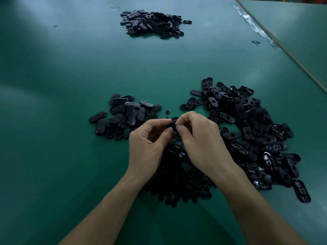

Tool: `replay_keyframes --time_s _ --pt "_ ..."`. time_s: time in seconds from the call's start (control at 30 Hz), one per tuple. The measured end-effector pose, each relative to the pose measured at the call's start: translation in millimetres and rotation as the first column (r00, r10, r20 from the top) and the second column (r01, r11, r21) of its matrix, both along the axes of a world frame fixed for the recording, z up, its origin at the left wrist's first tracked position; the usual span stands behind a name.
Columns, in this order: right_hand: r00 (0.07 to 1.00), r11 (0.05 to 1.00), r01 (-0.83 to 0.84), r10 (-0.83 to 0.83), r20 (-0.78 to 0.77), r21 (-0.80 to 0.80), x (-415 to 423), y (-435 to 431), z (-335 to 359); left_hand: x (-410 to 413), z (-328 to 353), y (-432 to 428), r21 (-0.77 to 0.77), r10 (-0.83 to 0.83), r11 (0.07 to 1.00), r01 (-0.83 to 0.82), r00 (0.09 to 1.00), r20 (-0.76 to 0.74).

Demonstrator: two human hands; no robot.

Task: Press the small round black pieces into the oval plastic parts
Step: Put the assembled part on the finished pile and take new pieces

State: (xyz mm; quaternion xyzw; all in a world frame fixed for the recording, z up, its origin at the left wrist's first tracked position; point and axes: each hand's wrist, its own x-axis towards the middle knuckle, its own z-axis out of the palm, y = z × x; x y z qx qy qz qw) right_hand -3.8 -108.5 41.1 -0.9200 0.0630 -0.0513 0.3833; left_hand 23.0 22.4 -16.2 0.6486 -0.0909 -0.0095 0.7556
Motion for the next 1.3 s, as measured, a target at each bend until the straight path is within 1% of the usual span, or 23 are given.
replay_keyframes --time_s 0.1,0.37,0.63,0.73,0.9,1.13,1.23,1.3 --pt "1.0 1.0 0.003 -0.003 0.013 0.011 -0.6 1.4 2.5 0.3 -0.7 -0.2 0.006 -0.007 1.0 0.007 1.0 0.0" --pt "1.0 0.997 0.012 -0.011 -0.012 0.075 0.0 0.4 3.4 -0.5 0.4 -0.8 0.003 -0.011 1.0 0.011 1.0 0.005" --pt "0.992 0.983 0.088 -0.101 0.073 0.16 -4.4 9.2 -5.5 -0.5 -1.5 2.3 0.078 0.007 0.997 -0.009 1.0 0.017" --pt "0.987 0.982 0.09 -0.11 0.114 0.168 -5.4 10.1 -6.1 -0.5 -1.7 1.0 0.049 0.022 0.999 -0.022 1.0 0.002" --pt "0.988 0.975 0.052 -0.082 0.132 0.215 -6.9 9.3 -5.5 0.8 0.1 0.6 -0.006 0.027 1.0 -0.027 1.0 -0.007" --pt "0.998 0.921 0.016 -0.04 0.054 0.389 -5.7 0.5 -5.7 2.6 0.9 1.0 -0.037 0.01 0.999 -0.01 1.0 0.002" --pt "0.999 0.93 -0.01 -0.01 0.053 0.367 -6.1 -5.8 -4.7 1.8 0.0 1.2 -0.014 0.001 1.0 -0.001 1.0 0.02" --pt "0.996 0.954 -0.018 -0.008 0.086 0.3 -6.2 -9.3 -5.2 0.5 -1.0 0.7 0.008 -0.005 1.0 0.005 1.0 0.03"
